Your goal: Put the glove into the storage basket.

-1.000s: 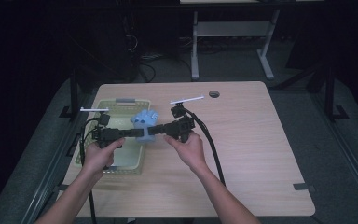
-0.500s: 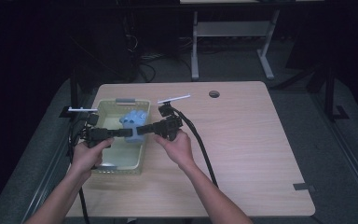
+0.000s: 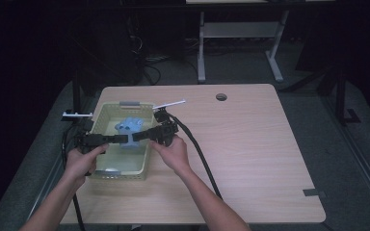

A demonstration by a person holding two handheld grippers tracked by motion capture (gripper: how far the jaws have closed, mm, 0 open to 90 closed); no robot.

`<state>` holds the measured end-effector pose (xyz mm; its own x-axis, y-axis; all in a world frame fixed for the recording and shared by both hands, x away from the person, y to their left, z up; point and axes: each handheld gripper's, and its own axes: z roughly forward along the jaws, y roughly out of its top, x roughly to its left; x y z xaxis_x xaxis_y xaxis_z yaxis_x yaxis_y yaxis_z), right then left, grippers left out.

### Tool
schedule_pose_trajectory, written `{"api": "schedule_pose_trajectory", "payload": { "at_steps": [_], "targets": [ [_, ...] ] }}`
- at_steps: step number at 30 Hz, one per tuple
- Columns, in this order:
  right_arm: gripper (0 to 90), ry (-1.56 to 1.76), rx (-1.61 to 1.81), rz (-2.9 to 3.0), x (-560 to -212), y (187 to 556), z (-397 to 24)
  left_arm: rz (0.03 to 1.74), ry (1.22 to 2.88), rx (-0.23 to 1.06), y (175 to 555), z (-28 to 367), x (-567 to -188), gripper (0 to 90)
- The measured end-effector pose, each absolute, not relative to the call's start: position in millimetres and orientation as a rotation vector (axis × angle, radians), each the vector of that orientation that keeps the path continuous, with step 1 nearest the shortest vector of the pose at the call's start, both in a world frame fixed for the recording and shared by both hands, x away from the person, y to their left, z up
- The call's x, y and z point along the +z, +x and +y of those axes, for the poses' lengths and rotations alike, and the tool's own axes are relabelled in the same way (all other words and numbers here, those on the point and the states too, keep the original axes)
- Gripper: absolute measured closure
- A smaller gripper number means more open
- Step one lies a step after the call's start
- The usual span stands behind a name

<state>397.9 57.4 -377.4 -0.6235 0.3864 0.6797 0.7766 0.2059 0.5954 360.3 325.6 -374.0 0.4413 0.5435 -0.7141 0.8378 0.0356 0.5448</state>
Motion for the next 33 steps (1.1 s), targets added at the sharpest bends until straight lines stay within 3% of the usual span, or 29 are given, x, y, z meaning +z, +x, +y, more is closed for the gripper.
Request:
{"api": "schedule_pose_trajectory", "payload": {
  "at_steps": [33],
  "targets": [
    [64.7,-1.088,-1.304,-2.143,-404,406,78,1.317,1.733,-0.325,364,346,-386,72.6]
  ]
}}
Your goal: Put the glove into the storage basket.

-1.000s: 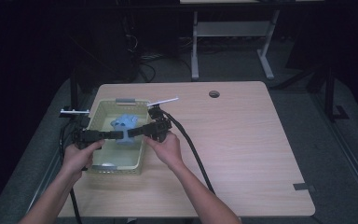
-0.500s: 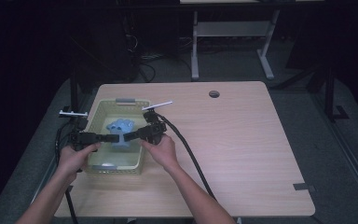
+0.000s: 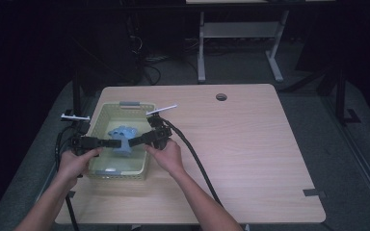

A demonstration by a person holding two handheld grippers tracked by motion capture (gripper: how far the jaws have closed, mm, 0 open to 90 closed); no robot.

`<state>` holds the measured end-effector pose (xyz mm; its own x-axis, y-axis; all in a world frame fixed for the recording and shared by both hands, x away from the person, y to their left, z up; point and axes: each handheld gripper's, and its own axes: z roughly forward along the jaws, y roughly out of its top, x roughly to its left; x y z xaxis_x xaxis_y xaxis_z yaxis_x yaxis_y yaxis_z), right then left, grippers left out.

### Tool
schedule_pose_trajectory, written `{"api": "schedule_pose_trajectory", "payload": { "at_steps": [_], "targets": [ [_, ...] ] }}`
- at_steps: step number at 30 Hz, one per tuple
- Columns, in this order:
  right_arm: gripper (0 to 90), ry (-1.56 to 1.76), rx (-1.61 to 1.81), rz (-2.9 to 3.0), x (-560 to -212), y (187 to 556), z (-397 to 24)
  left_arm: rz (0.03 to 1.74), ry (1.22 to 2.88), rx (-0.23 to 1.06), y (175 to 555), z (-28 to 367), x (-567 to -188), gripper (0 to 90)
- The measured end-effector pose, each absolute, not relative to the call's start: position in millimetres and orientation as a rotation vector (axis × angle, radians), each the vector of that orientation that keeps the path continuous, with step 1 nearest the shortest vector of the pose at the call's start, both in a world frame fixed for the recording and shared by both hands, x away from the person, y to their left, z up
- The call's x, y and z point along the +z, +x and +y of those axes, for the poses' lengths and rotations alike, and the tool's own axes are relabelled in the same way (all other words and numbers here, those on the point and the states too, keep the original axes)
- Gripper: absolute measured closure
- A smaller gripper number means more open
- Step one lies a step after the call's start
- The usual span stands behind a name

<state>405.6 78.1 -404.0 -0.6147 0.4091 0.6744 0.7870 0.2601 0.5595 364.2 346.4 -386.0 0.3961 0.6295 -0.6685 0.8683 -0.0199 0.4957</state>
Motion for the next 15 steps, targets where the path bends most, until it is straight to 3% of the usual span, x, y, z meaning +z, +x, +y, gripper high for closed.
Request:
{"api": "schedule_pose_trajectory", "payload": {
  "at_steps": [15],
  "targets": [
    [61.6,-1.113,-1.3,-2.177,-402.4,401.3,68.4,1.427,1.832,-0.288,372.6,339.7,-396.2,72.5]
  ]
}}
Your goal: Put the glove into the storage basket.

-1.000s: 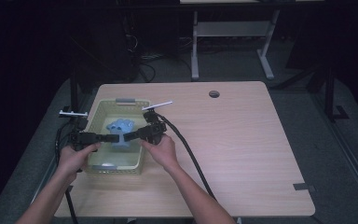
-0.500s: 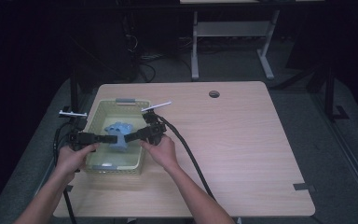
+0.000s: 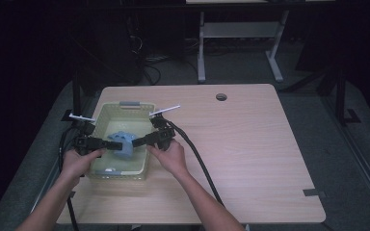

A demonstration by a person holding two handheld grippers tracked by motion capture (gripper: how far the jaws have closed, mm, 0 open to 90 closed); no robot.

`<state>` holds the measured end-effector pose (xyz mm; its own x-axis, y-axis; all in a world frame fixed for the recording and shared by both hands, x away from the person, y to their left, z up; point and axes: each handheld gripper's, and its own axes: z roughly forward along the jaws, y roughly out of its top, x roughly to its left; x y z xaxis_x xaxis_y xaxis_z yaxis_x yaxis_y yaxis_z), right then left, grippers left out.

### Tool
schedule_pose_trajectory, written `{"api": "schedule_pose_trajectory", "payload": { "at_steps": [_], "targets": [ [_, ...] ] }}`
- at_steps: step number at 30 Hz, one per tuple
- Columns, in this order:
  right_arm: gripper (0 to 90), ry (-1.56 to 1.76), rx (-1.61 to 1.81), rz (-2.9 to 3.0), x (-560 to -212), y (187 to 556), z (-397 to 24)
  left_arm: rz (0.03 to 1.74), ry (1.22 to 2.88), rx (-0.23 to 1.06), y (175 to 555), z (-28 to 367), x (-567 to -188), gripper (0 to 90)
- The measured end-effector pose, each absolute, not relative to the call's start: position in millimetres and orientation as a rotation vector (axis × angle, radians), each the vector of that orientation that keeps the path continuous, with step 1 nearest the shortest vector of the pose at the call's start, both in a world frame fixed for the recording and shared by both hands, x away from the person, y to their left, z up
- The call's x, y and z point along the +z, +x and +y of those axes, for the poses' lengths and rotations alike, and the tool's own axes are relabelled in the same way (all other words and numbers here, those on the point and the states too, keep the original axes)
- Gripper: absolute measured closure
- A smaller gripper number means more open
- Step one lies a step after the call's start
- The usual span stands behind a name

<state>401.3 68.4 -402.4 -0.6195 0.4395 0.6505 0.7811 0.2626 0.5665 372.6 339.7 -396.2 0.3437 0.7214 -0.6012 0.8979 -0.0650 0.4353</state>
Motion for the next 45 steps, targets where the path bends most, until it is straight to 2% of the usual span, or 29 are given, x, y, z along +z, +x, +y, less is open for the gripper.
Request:
{"api": "schedule_pose_trajectory", "payload": {
  "at_steps": [8,17,19,22,26,31,34,36,45],
  "targets": [
    [60.5,-1.108,-1.324,-2.175,-396,397,61,1.508,1.987,-0.226,382,330,-405,72.2],
    [58.0,-1.088,-1.356,-2.168,-389,393,51,1.598,2.013,-0.195,387,323,-409,69.6],
    [57.9,-1.088,-1.362,-2.165,-389,392,48,1.617,2.01,-0.182,387,324,-410,67.0],
    [57.9,-1.089,-1.374,-2.157,-389,391,46,1.638,2.007,-0.151,386,325,-409,57.4],
    [58.1,-1.091,-1.378,-2.146,-388,390,43,1.644,1.978,-0.101,385,328,-402,53.2],
    [60.5,-1.097,-1.385,-2.134,-386,388,37,1.648,1.962,-0.02,385,333,-395,54.1],
    [61.6,-1.106,-1.39,-2.132,-384,388,33,1.602,2.0,-0.022,386,331,-396,66.1],
    [62.0,-1.105,-1.389,-2.137,-384,388,30,1.606,2.016,-0.028,387,325,-398,69.0],
    [62.2,-1.118,-1.412,-2.128,-383,387,15,1.681,2.086,-0.023,396,314,-412,67.3]
  ]
}}
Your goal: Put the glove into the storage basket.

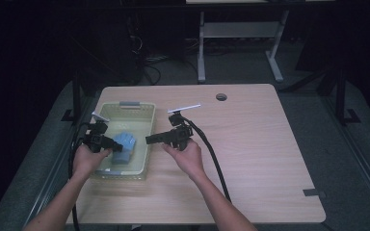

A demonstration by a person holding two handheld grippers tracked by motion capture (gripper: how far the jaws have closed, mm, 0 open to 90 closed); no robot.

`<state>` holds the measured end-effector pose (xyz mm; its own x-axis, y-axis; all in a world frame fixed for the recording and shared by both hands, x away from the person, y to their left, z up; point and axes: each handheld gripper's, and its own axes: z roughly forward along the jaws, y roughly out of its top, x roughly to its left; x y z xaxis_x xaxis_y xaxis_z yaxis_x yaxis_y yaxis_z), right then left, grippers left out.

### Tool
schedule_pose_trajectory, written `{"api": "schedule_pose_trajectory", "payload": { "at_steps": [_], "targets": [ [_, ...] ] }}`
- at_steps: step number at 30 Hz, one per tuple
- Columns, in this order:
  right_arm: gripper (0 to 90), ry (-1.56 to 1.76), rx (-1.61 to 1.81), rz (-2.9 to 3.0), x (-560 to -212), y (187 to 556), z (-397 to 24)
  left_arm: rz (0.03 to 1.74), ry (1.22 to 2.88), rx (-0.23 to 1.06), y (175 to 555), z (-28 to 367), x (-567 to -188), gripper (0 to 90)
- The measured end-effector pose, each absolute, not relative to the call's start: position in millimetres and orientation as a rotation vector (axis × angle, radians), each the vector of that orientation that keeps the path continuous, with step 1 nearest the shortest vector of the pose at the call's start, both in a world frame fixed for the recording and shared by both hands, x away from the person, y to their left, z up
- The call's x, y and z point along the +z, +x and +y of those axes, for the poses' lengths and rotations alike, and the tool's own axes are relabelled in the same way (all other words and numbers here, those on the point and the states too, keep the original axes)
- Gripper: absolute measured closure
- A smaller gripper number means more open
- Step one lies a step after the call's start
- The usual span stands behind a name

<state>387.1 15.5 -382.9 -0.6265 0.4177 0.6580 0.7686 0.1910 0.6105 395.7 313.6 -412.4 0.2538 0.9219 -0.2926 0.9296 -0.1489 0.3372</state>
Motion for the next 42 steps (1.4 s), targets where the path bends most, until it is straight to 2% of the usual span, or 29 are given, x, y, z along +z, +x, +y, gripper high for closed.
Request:
{"api": "schedule_pose_trajectory", "payload": {
  "at_steps": [4,8,14,21,27,42],
  "targets": [
    [61.8,-1.137,-1.396,-2.115,-384,386,10,1.669,2.042,-0.026,394,316,-408,64.5],
    [61.3,-1.15,-1.419,-2.095,-384,385,6,1.618,2.001,0.005,388,322,-398,55.9],
    [60.9,-1.165,-1.422,-2.094,-384,383,-4,1.574,1.918,0.002,384,323,-389,50.5],
    [55.9,-1.193,-1.439,-2.066,-388,384,-22,1.52,1.854,0.001,381,316,-384,42.1],
    [53.4,-1.214,-1.441,-2.054,-389,385,-33,1.478,1.843,0.001,379,311,-380,37.8],
    [50.6,-1.266,-1.463,-2.042,-388,384,-59,1.39,1.823,-0.036,376,291,-369,34.7]
  ]
}}
